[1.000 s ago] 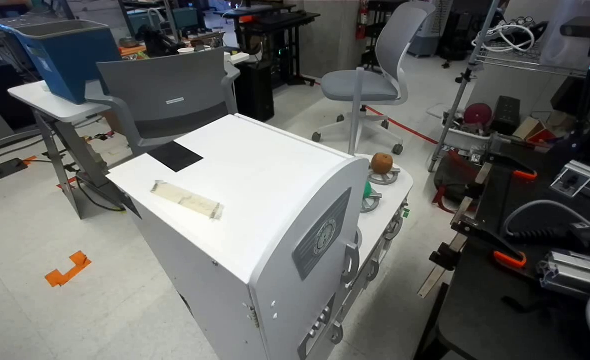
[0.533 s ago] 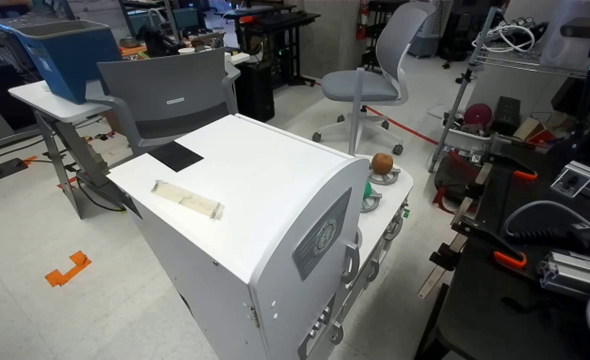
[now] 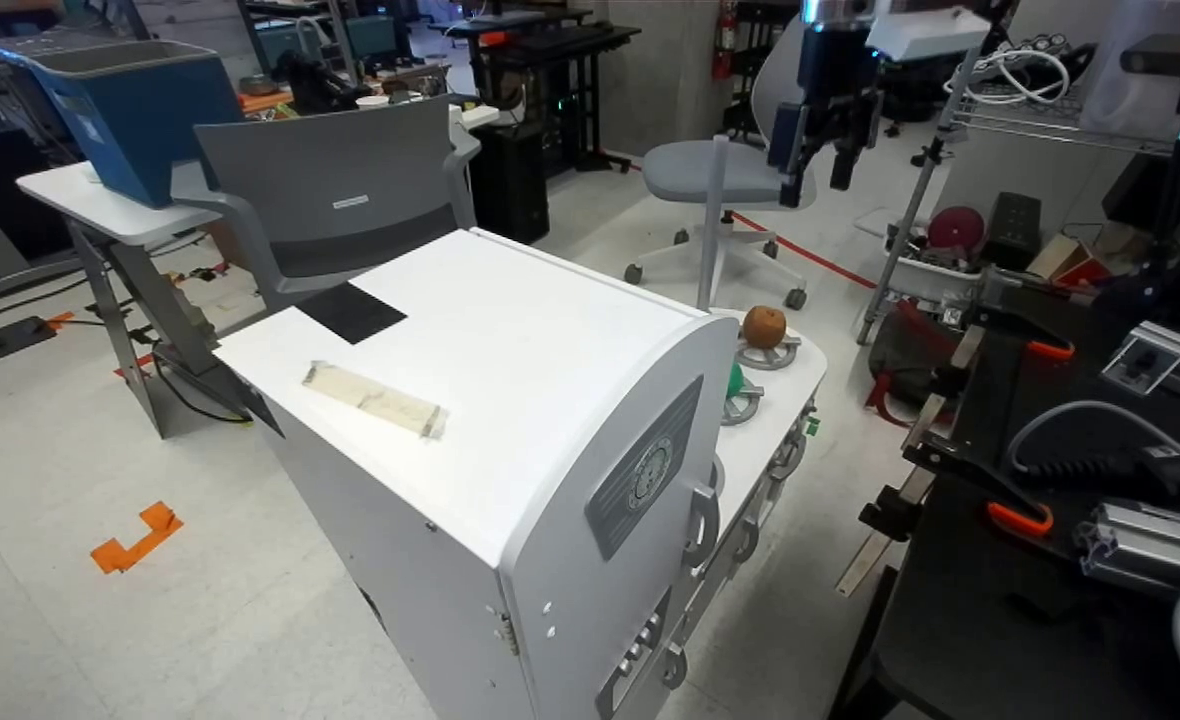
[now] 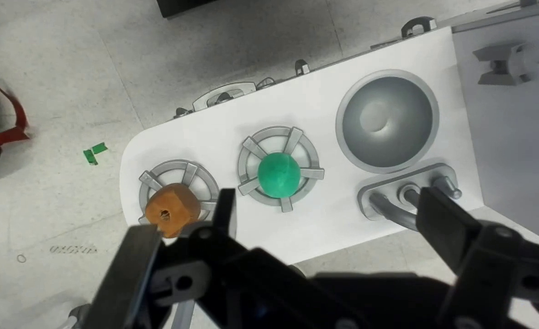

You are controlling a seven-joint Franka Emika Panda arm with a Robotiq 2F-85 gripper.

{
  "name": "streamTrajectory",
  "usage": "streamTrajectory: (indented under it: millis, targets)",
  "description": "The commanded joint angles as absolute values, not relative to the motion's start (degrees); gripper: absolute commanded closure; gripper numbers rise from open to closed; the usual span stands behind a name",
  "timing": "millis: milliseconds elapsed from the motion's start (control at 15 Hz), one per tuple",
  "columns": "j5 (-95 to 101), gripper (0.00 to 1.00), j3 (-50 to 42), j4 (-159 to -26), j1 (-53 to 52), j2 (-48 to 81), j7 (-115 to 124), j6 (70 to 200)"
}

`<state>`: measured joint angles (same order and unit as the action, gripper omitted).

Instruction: Remove the green plushy from the plate and put it on the counter

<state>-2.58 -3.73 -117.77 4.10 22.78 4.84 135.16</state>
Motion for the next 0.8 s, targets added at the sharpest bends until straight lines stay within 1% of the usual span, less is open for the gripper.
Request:
streamTrajectory:
  millis: [0,400,733]
  targets:
    - [-0.87,0.0,-4.66,-106.3,3.24,37.74,6.7,136.83]
    - [0.61,0.0,-5.85,-87.77,2.01,60.14,8.1,137.23]
    - [2.42,0.0,-8.57,-72.4,0.38,74.17,10.93,134.74]
